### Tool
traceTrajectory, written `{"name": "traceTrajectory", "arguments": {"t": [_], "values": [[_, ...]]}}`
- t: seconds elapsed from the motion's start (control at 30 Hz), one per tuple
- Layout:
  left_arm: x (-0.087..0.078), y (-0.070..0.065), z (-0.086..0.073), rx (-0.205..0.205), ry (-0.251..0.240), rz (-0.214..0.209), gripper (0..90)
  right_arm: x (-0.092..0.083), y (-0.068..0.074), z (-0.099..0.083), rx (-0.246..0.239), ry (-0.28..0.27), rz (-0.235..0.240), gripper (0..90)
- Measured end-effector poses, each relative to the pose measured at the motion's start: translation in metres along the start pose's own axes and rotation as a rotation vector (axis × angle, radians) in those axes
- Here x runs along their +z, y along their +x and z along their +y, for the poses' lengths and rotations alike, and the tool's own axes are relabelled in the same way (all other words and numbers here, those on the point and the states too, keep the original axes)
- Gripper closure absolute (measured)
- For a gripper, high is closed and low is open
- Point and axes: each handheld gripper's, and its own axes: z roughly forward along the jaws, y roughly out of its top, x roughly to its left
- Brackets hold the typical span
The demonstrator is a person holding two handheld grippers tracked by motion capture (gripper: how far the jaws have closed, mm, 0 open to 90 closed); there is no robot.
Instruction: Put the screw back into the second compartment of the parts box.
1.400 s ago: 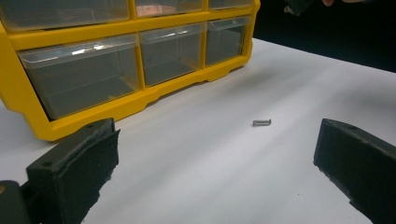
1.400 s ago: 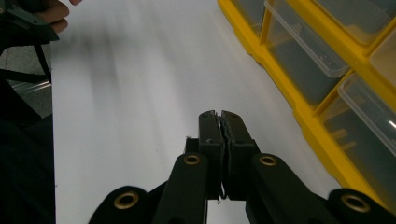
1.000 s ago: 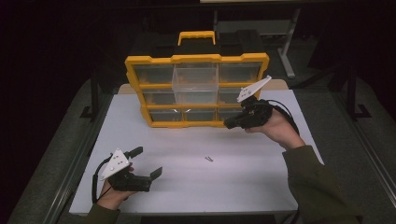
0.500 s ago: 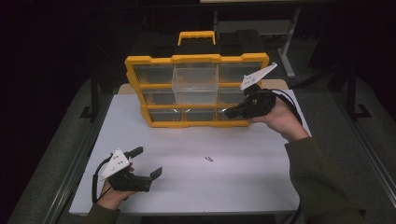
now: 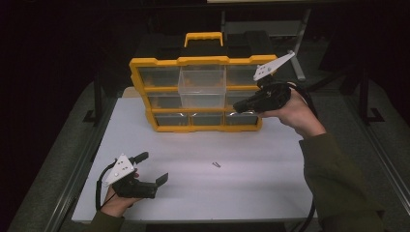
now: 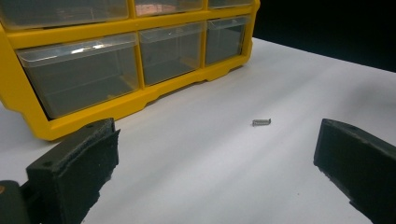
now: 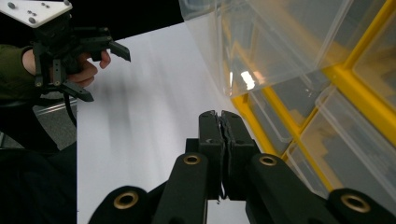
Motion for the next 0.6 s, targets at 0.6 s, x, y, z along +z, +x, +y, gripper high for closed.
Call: {"name": "traceTrajectory", "arguments": {"t": [0.6], "values": [[0.0, -0.001, 0.0, -0.016, -0.008, -0.001, 0.0, -0.017, -0.003, 0.029, -0.024, -0.038, -0.02, 86.9]]}}
